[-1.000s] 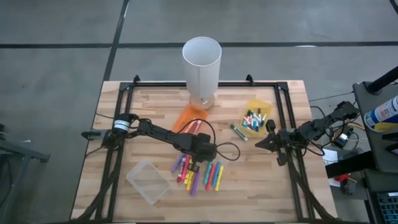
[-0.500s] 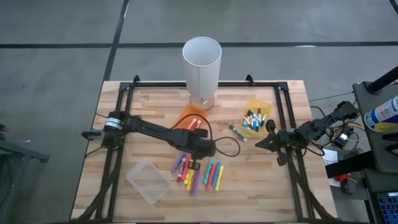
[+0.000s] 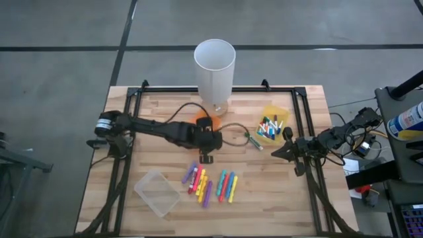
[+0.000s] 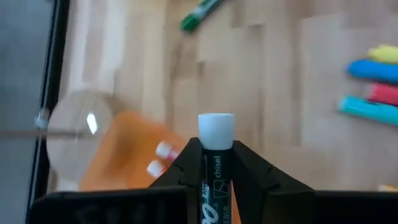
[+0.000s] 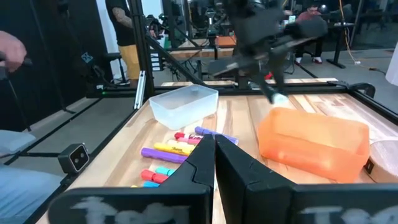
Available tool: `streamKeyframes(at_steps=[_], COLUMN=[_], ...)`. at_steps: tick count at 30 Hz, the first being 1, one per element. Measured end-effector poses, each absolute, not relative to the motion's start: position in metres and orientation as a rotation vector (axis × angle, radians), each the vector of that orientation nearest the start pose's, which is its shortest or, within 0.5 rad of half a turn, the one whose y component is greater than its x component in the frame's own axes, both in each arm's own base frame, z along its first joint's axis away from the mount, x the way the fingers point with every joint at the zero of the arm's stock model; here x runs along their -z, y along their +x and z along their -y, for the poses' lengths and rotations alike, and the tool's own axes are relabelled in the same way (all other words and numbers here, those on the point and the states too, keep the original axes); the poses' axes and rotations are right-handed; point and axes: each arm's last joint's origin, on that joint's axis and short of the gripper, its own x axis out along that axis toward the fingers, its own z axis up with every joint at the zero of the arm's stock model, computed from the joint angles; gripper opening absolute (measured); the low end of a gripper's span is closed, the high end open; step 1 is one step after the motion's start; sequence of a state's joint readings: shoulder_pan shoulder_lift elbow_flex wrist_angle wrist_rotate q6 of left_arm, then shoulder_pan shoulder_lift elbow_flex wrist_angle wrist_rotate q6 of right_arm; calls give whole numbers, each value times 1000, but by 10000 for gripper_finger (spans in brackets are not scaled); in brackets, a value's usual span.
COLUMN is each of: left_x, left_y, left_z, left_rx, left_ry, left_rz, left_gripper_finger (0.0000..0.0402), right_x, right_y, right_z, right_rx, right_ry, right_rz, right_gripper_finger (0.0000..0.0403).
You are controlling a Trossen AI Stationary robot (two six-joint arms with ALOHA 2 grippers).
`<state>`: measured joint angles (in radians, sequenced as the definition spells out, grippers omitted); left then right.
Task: Pick & Place Markers
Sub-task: Put the large dark green marker pen into the orange bin
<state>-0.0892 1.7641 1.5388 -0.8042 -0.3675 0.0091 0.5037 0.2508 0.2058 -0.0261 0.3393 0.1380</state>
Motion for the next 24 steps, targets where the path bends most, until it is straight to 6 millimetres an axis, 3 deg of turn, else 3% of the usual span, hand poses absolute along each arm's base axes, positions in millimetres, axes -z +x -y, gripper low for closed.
streamKeyframes(at_steps=[11,24], left_x=[-247,-220], left_y=[358,354], left_z=[-41,-61], left_rx=[-465,-478], left_ry=[40,-34], left_rz=[-1086,-1048], left_gripper_finger=[62,63], right_x=[-211,-211], right_y=[98,98], right_z=[-43,-43], right_rx=[-159,-159], right_ry=[109,108], right_rz=[-77,-76], right_gripper_finger=[9,9])
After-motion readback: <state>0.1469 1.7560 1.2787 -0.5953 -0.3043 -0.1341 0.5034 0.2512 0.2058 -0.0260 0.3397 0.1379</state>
